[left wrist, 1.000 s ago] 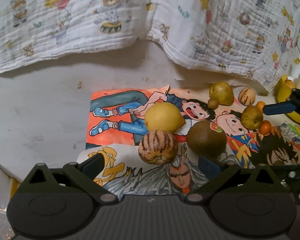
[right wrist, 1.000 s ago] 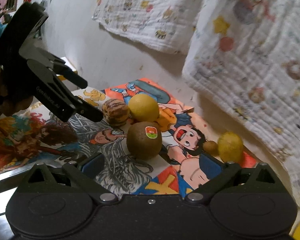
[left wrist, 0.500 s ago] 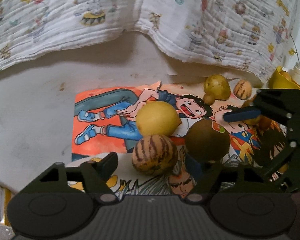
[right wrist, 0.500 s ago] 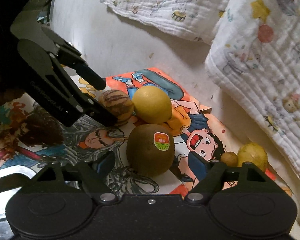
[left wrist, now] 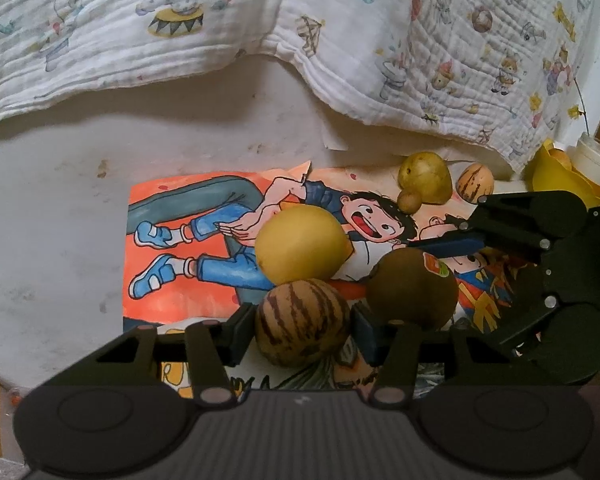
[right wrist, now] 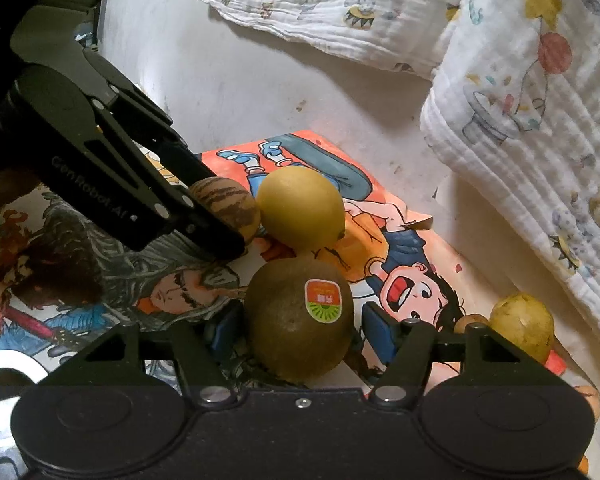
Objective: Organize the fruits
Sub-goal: 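Grasp the stickered kiwi with the right tool while the left tool grasps the striped brown fruit, then carry the kiwi in the right tool and striped fruit in the left tool over the tray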
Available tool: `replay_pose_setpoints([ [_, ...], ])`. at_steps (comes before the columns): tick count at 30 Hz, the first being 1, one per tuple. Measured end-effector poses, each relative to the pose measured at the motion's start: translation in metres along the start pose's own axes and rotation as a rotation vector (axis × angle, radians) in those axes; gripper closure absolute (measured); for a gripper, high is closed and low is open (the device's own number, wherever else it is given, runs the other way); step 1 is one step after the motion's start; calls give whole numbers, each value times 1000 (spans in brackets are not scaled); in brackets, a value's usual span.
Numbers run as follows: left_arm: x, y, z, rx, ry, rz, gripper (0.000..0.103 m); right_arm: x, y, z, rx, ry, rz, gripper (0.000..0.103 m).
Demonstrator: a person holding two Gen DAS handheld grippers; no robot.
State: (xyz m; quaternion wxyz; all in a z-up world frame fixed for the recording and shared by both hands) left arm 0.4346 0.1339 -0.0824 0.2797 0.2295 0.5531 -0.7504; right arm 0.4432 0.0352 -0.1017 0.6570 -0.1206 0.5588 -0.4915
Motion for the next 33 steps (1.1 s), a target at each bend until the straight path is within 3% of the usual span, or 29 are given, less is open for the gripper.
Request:
replay_pose_setpoints([
  [7, 0, 2, 1, -2, -8, 3, 48, -2, 4, 2, -29, 42, 0, 44],
  [17, 6, -8, 2, -6, -74, 9, 49, 3, -7, -2, -18, 71, 9, 45],
  [33, 33, -66, 47, 42, -70, 59, 49, 10, -97, -24, 3, 110, 68, 46],
])
Point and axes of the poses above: each gripper's, at about its wrist camera, not at the fingertips, and y roughly the way its jaws point, z to its right, x to its underside, the point moved 10 cm from there along y, roughly the way its jaws point, and after that the axes turned 11 degrees about -y, right-handed, at the moved point
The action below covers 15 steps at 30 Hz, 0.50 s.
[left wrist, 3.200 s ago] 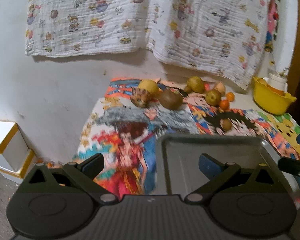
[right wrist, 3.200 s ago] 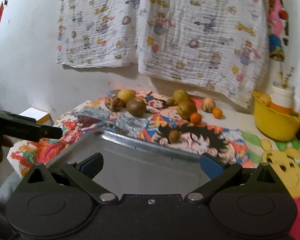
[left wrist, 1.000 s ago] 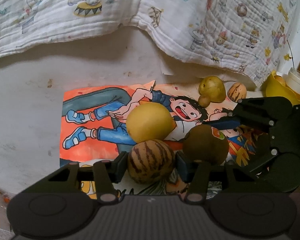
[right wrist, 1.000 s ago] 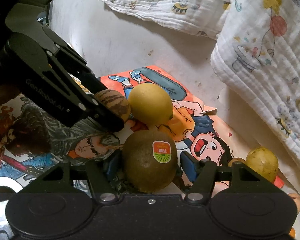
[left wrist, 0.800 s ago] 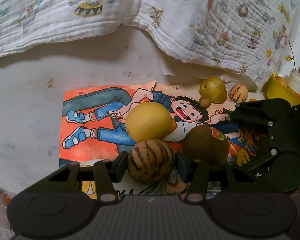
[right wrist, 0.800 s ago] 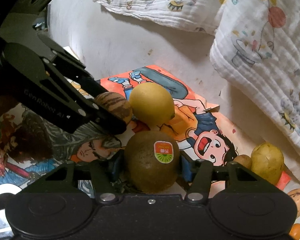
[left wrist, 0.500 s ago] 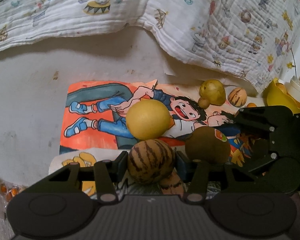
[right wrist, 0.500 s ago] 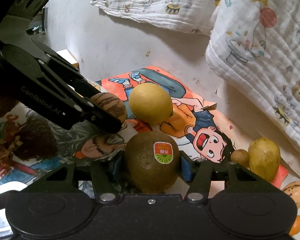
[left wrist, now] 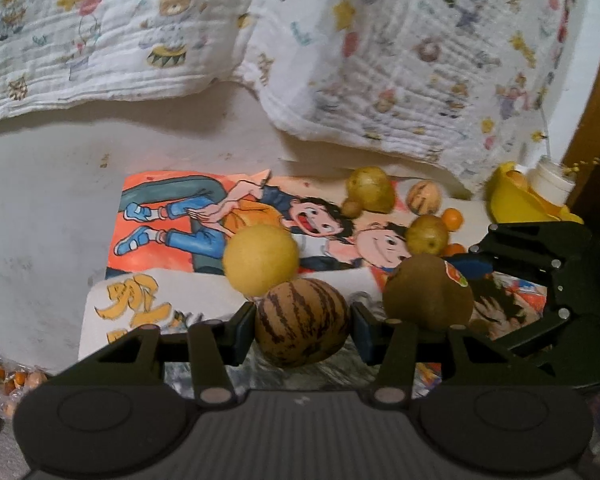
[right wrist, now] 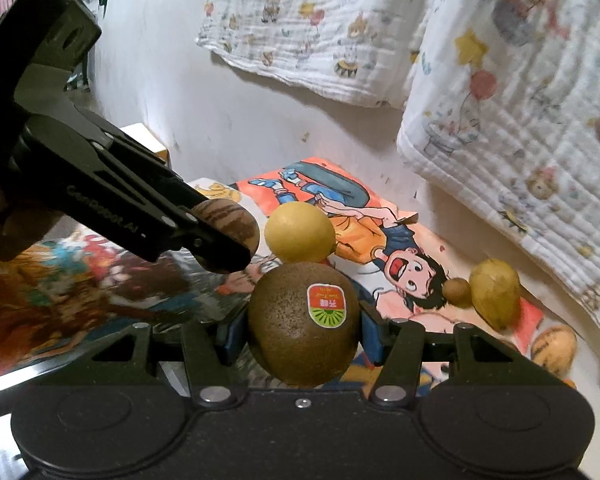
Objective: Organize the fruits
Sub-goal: 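Carry the kiwi in the right tool and striped fruit in the left tool over the tray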
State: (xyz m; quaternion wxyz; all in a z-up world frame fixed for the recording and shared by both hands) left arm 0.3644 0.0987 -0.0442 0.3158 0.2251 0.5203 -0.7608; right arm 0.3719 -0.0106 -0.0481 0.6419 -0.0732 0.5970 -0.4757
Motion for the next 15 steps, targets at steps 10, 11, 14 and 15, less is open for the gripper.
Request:
replay_pose_setpoints([
  [10, 42, -44, 31, 38, 1, 6, 49, 19, -59, -36, 4, 41, 14, 45],
  [11, 48, -48, 33, 40, 2, 6, 49, 23, -64, -41, 2, 48, 15, 45],
  [14, 64, -60, 39, 44, -2, 5, 49, 32, -78, -56, -2, 60, 12, 45],
  [15, 69, -64, 41, 46, -3, 6, 49, 35, -81, -60, -4, 63, 12, 45],
])
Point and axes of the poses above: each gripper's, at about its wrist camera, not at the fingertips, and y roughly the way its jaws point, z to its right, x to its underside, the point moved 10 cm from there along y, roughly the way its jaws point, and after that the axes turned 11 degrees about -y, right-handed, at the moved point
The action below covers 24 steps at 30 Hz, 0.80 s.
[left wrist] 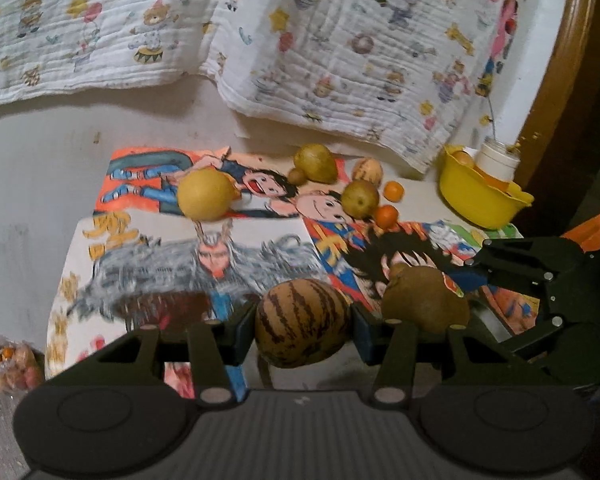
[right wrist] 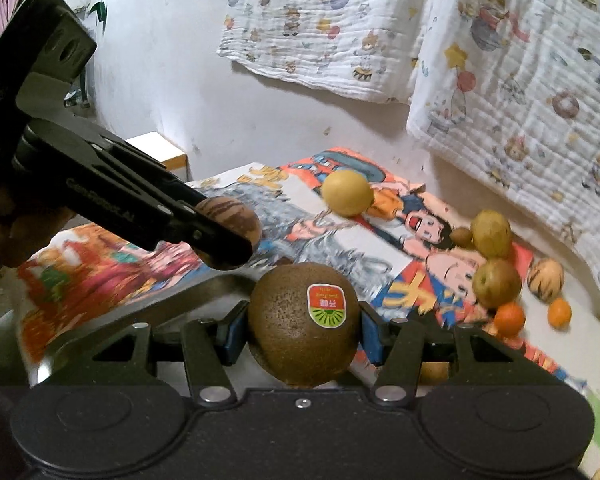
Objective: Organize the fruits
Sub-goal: 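Carry the kiwi in the right tool and striped fruit in the left tool over the tray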
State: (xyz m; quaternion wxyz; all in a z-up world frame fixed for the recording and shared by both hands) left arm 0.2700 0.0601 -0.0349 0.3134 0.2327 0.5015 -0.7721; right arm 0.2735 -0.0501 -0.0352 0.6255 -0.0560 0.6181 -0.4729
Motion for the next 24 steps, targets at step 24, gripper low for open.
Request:
replay_pose_setpoints([
  [24, 100, -35, 22, -16, 53, -88, 49, 56, -41, -71, -71, 14, -60, 45],
])
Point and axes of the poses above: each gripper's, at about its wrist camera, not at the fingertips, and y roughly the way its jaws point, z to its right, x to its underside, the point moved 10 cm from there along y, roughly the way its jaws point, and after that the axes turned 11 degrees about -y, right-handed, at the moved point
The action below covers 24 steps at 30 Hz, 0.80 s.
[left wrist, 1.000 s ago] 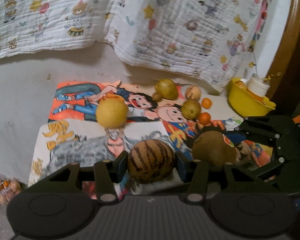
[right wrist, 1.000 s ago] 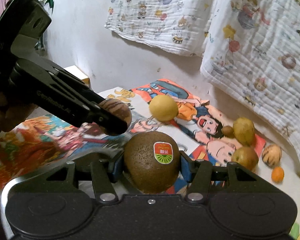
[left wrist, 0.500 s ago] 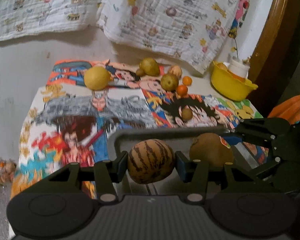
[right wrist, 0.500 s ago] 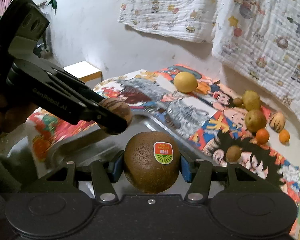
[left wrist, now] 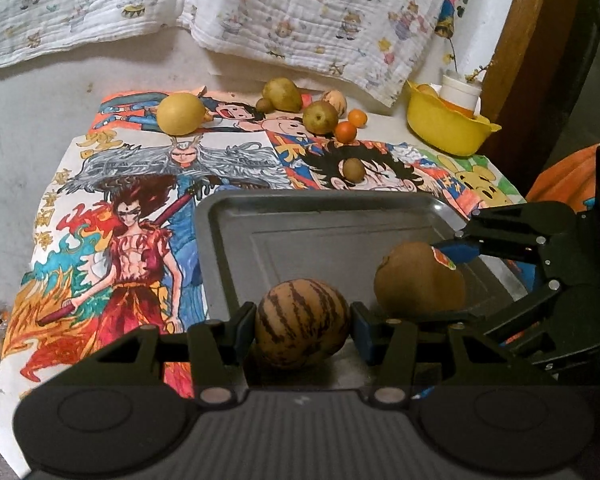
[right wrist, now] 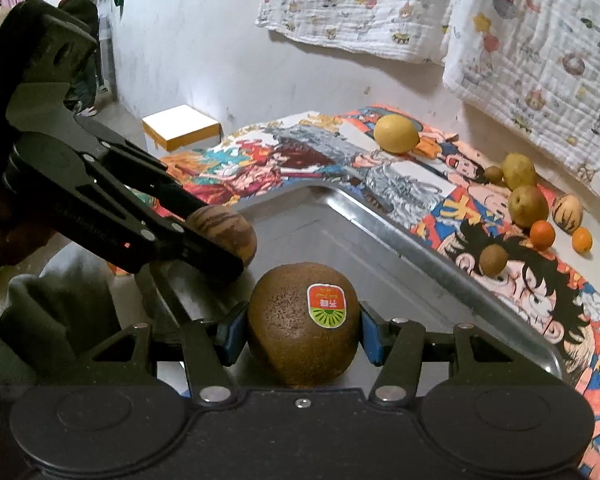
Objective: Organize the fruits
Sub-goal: 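Carry the kiwi in the right tool and striped fruit in the left tool over the tray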
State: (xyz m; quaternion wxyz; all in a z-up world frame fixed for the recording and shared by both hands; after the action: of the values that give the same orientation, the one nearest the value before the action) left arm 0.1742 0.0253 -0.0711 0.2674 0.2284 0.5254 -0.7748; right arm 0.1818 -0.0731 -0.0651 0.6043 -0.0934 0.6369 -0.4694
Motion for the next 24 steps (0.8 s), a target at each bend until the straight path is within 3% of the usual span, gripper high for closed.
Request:
replay_pose_setpoints([
  [17, 6, -6, 4, -6, 24, 0, 47, 11, 1, -2, -9, 12, -14, 45],
  [24, 10, -9, 7, -5, 43, 0, 35, 11, -4, -2, -29, 36, 1, 44],
])
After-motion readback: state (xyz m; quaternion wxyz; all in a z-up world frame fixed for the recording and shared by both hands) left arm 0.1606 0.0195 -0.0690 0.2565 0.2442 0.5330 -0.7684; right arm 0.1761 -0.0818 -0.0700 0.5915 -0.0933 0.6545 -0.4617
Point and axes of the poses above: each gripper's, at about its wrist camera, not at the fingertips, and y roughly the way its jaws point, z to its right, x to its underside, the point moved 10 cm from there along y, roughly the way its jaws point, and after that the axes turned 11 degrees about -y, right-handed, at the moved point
